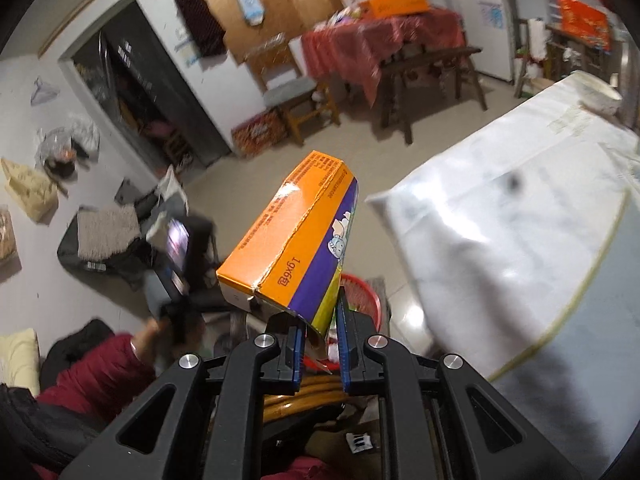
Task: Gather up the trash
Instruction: 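Carry carton over the red wastebasket and open left gripper while right gripper releases orange box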
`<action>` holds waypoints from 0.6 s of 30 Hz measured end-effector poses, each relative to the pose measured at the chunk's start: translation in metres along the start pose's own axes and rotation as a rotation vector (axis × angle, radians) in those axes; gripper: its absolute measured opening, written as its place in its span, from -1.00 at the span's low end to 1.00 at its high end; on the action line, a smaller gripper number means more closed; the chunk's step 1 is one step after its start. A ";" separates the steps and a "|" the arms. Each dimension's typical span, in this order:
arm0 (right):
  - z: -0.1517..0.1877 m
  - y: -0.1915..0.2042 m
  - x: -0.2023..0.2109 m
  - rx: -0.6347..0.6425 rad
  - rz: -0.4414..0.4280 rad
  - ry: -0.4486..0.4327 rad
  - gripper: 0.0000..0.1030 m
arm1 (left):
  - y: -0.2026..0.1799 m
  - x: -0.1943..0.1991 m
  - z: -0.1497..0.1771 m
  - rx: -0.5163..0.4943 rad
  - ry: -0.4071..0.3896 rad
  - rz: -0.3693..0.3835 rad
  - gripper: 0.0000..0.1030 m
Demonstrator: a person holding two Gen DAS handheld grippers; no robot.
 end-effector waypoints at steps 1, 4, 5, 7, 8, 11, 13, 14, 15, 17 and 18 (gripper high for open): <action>0.003 0.004 -0.010 0.006 -0.005 0.028 -0.72 | 0.008 0.008 -0.002 0.009 -0.020 -0.031 0.83; 0.011 0.014 -0.039 0.014 -0.031 0.105 -0.72 | 0.029 0.023 -0.005 0.018 -0.062 -0.131 0.87; 0.014 0.018 -0.048 0.020 -0.035 0.128 -0.72 | 0.029 0.025 -0.008 0.014 -0.068 -0.152 0.87; 0.021 0.026 -0.070 0.041 -0.040 0.186 -0.72 | 0.038 0.028 -0.008 0.005 -0.079 -0.197 0.87; 0.023 0.028 -0.077 0.048 -0.039 0.205 -0.72 | 0.041 0.029 -0.008 0.003 -0.080 -0.209 0.87; 0.031 0.035 -0.108 0.062 -0.039 0.279 -0.72 | 0.045 0.027 -0.007 0.000 -0.078 -0.220 0.87; 0.035 0.038 -0.128 0.072 -0.032 0.322 -0.72 | 0.046 0.026 -0.005 -0.007 -0.077 -0.224 0.87; 0.038 0.040 -0.139 0.080 -0.026 0.348 -0.72 | 0.046 0.025 -0.004 -0.010 -0.075 -0.229 0.87; 0.039 0.041 -0.147 0.084 -0.022 0.365 -0.72 | 0.045 0.024 -0.002 -0.013 -0.074 -0.234 0.87; 0.042 0.041 -0.163 0.093 -0.011 0.397 -0.72 | 0.048 0.019 0.003 -0.016 -0.064 -0.240 0.87; 0.045 0.042 -0.173 0.096 -0.001 0.417 -0.72 | 0.050 0.018 0.004 -0.016 -0.059 -0.244 0.87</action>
Point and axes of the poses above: each gripper's, at about its wrist camera, not at the fingertips, and x roughly against the way its jaws point, y to its left, z to its underside, the point moved 4 cm from there along -x, roughly the way its jaws point, and after that the axes turned 4 degrees about -y, right-handed, at the moved point
